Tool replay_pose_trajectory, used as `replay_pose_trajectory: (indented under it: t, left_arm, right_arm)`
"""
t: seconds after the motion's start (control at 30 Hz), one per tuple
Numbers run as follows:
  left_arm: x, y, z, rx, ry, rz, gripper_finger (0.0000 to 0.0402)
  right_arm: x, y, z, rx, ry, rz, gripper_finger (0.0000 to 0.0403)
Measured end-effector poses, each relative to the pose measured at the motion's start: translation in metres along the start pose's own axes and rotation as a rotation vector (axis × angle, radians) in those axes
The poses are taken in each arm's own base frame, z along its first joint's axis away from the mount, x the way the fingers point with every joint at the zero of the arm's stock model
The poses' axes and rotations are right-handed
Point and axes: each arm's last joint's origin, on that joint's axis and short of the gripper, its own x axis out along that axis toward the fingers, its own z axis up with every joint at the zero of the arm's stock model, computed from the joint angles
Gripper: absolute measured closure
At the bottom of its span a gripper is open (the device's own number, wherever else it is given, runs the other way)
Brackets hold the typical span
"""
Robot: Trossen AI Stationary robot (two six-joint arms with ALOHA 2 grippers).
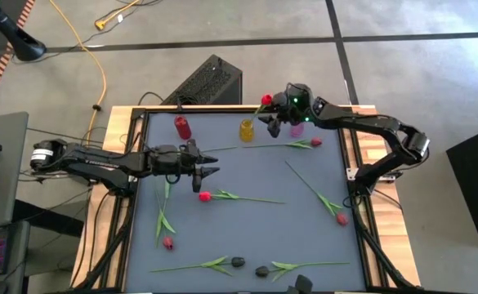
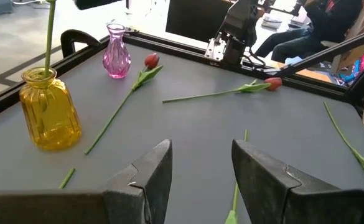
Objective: Sort flowers into vase by color
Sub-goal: Put the right red tulip into the yellow vase
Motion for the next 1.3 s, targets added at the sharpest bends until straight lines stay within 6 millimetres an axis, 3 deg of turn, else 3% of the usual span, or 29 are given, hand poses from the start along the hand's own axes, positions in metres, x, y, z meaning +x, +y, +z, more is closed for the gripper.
replay_pose_trajectory:
  t: [0.23,0.37,0.6,0.83,1.1,1.3]
  left_arm:
    - [0.0,0.0,-0.003,0.001,0.029,0.003,0.0246]
    - [-0.001,-0.002,-0.01,0.009,0.1,-0.014,0.0246]
    - [-0.004,-0.023,-0.018,0.086,0.139,-0.11,0.0246]
    - [0.002,-0.044,-0.01,0.147,0.165,-0.173,0.0246]
    - [0.036,-0.059,-0.013,0.266,0.284,-0.187,0.0246]
    - [0.044,-0.058,-0.013,0.302,0.34,-0.138,0.0246]
  right_arm:
    - [-0.019,0.01,0.009,0.014,0.281,0.041,0.0131]
    - [-0.024,0.031,-0.001,-0.02,0.409,0.101,0.0132]
    - [-0.033,0.071,-0.02,-0.028,0.646,0.139,0.0133]
    - [-0.052,0.108,-0.04,-0.007,0.891,0.142,0.0133]
    - [-0.072,0.162,-0.074,-0.082,0.965,0.148,0.0133]
    - [-0.087,0.203,-0.087,-0.164,0.772,0.127,0.0133]
